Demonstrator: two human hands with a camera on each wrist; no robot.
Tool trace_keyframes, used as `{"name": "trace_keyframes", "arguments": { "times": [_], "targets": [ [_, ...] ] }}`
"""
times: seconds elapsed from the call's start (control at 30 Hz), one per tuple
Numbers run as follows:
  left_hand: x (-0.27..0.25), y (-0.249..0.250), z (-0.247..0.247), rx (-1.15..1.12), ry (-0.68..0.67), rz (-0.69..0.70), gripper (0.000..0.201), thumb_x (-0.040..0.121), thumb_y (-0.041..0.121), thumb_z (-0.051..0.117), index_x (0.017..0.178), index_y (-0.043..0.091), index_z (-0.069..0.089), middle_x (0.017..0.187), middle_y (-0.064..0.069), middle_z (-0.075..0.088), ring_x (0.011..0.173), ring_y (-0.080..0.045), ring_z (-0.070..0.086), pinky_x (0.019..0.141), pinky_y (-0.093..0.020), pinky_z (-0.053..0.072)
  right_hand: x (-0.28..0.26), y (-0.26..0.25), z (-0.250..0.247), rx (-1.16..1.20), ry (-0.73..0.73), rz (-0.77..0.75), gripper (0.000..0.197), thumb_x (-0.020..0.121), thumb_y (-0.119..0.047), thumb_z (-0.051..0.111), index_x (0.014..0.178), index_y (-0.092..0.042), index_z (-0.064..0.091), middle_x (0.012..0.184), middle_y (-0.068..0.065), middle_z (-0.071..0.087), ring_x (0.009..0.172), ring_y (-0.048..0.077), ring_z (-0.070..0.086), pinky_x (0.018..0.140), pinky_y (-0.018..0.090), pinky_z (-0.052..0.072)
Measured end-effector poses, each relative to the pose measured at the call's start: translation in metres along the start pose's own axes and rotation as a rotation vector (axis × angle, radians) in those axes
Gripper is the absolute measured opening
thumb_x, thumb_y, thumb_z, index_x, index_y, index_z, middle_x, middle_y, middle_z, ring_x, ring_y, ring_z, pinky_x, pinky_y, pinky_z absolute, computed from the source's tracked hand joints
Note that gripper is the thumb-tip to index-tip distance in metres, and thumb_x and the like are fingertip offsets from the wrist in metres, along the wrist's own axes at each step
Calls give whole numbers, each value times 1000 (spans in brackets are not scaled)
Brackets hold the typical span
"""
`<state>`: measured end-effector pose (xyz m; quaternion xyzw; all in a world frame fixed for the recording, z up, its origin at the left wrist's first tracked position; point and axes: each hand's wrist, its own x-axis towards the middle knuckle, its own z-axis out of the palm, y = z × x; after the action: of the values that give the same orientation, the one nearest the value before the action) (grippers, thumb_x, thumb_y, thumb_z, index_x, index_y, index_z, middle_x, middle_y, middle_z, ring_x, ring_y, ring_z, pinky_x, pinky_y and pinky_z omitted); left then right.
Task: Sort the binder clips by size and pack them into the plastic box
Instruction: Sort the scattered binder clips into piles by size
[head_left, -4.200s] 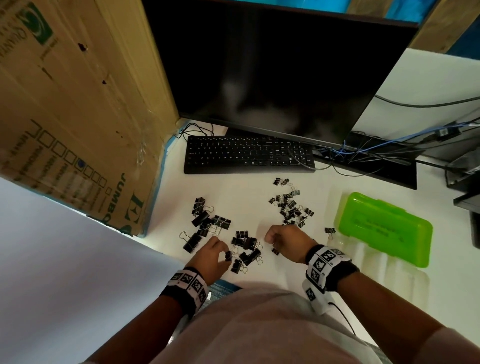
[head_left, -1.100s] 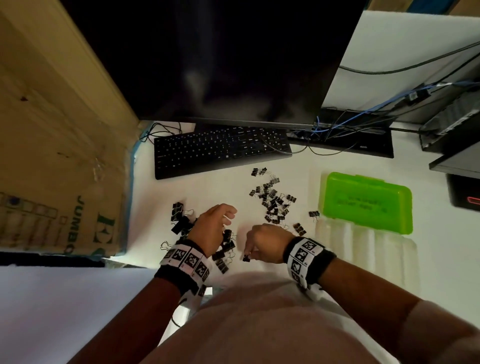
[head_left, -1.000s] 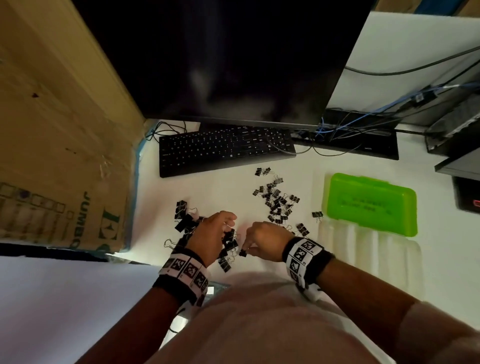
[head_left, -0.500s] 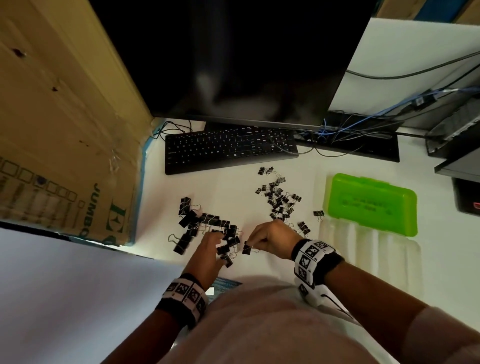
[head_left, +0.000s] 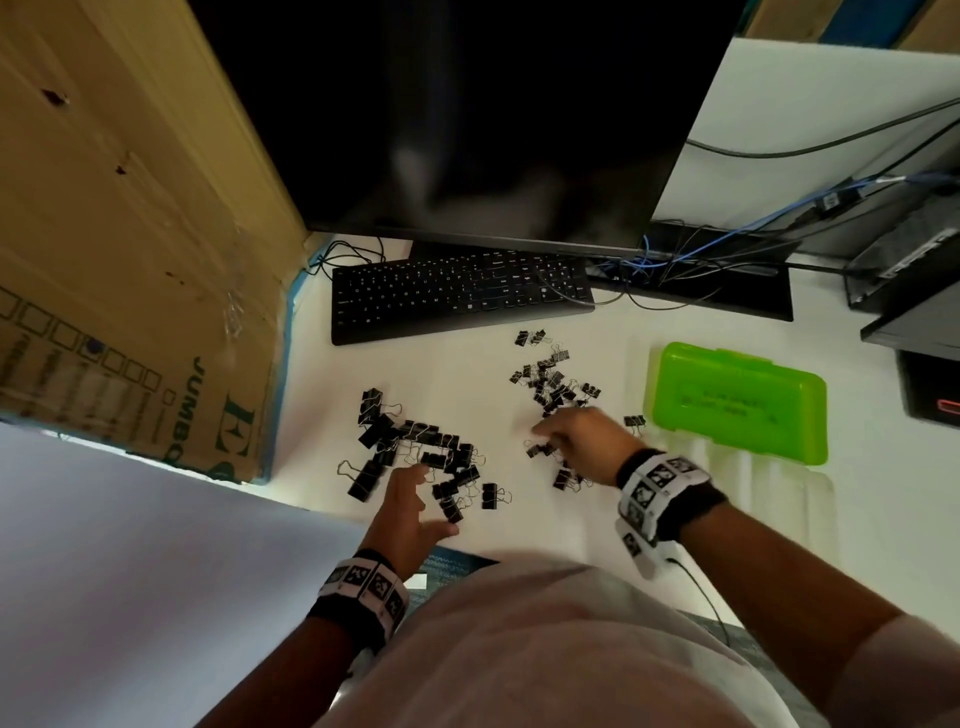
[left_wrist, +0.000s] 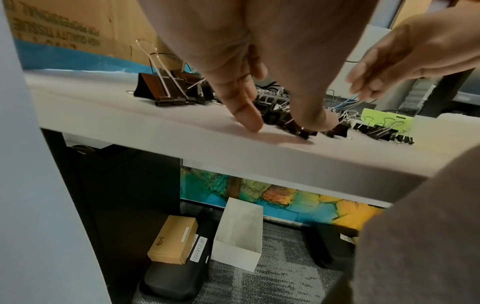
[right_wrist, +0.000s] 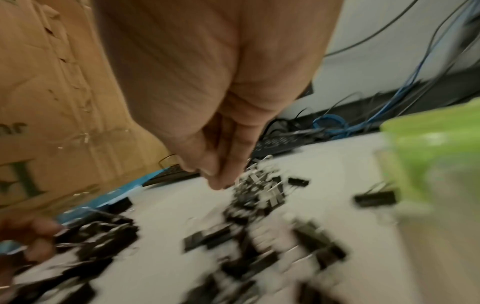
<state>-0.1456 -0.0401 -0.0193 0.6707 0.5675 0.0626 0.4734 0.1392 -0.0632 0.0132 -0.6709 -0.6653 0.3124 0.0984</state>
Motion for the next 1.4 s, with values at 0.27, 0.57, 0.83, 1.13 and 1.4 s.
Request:
{"name": "trace_keyframes", "arguments": {
  "times": [0.27, 0.57, 0.83, 1.13, 1.4],
  "targets": [
    [20, 8, -1, 129, -58, 55, 108, 59, 11, 87, 144, 26, 22, 148, 3, 17, 119, -26, 48, 93, -32, 49, -33, 39, -20, -428, -209, 315, 41, 85, -15, 59, 126, -17, 51, 124, 10, 54, 111, 33, 57, 92, 39, 49],
    [42, 19, 0, 267, -105, 177, 110, 47, 17, 93, 137, 26, 29, 146, 4, 18, 132, -19, 35, 107, -33, 38, -38, 40, -8, -329, -179, 329, 46, 84, 6, 42, 124, -13, 53, 123, 15, 57, 106, 33, 60, 85, 37, 49],
    [61, 22, -14, 255, -122, 147, 130, 42, 27, 94, 145, 18, 15, 148, -2, 17, 131, -25, 35, 108, -44, 39, -37, 49, -23, -366, -96, 346, 54, 80, 3, 51, 128, -23, 46, 126, 4, 55, 109, 32, 55, 92, 37, 46],
    [67, 13, -39, 401, -136, 171, 133, 41, 34, 93, 147, 27, 12, 151, 1, 12, 139, -21, 21, 113, -40, 30, -25, 32, -8, -317, -198, 194, 27, 91, -24, 52, 116, -16, 59, 115, 11, 56, 103, 31, 59, 83, 37, 49],
    [56, 15, -17, 468, -207, 289, 143, 40, 40, 92, 147, 34, -2, 155, 8, 0, 143, -18, 11, 116, -39, 27, -17, 5, -26, -320, -24, 184, 24, 90, -30, 53, 91, -11, 67, 96, 9, 65, 84, 28, 63, 72, 35, 53]
  ]
}}
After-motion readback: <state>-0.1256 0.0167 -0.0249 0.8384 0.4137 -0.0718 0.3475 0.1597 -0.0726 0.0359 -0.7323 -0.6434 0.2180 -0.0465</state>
